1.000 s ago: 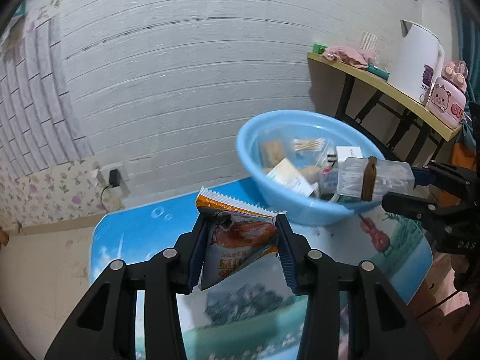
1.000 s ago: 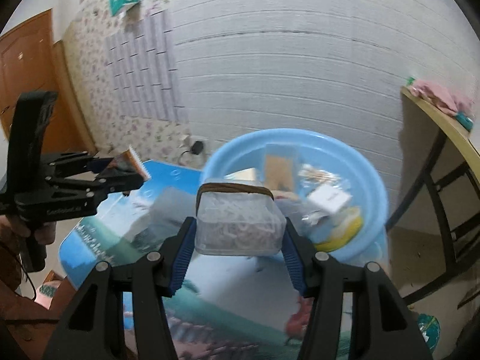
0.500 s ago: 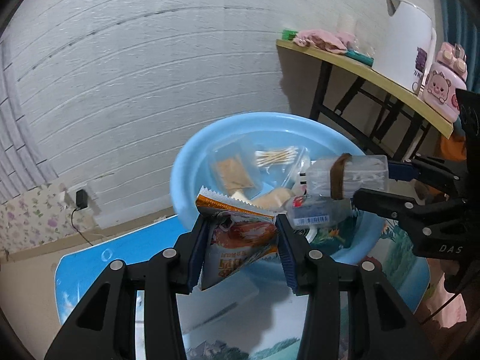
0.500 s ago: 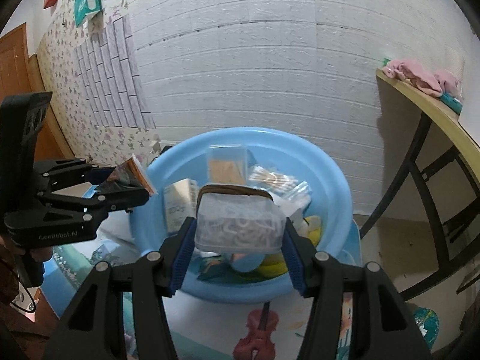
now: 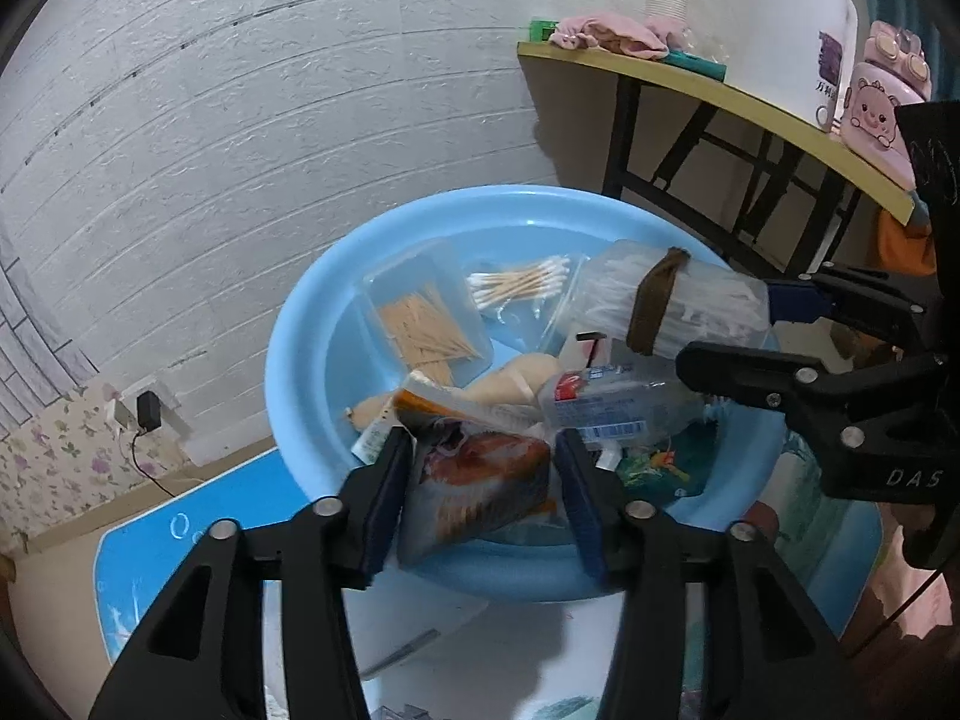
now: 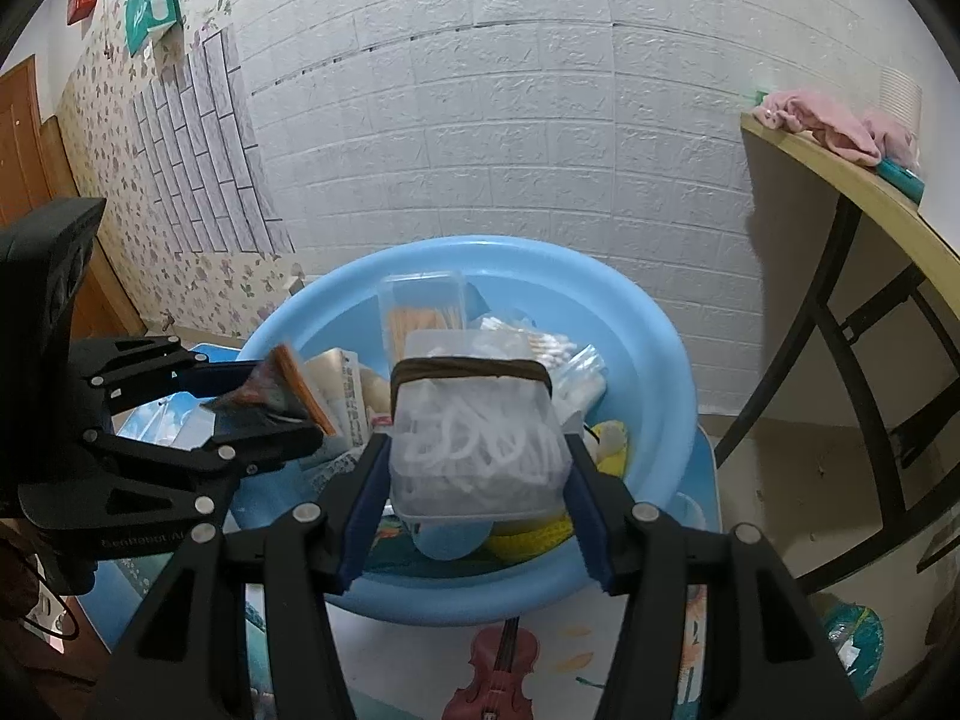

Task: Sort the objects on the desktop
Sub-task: 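Carry the snack packet and coil box over the basin and open both tools, then withdraw both open tools from the basin toward the table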

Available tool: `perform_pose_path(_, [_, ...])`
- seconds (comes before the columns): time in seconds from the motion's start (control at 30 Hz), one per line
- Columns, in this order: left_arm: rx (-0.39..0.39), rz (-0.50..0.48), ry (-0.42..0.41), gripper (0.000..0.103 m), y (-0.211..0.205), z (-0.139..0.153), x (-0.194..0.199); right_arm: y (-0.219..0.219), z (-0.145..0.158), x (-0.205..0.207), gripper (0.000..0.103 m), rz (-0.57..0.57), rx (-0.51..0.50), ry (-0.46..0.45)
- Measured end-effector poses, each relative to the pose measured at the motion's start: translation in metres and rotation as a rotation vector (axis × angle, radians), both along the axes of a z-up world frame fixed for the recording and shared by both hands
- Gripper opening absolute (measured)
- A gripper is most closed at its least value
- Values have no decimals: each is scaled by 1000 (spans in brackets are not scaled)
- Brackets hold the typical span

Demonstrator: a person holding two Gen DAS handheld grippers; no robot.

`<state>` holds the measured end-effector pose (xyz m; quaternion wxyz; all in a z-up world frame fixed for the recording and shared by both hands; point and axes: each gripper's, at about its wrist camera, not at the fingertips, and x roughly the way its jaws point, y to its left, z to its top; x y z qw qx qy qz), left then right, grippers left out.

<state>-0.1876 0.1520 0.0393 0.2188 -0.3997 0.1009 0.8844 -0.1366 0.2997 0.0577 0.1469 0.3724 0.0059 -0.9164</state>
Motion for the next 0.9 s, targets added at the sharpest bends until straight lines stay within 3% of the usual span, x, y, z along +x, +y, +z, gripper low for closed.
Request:
perform_pose_path(0.07, [4, -8, 5, 60, 0, 2, 2, -1, 0, 1, 55, 0, 5, -3])
perform_pose_path(0.4, [3, 16, 21, 61, -12, 9, 17, -12, 5, 13, 56, 22, 14, -3])
perform_pose_path(0.5, [11, 37, 25, 71, -22, 11, 24, -16, 5, 17, 57, 28, 18, -9])
perform_pose_path(0.9, [36, 133, 31, 72, -71, 14, 57, -30, 10, 39, 60, 36, 18, -14])
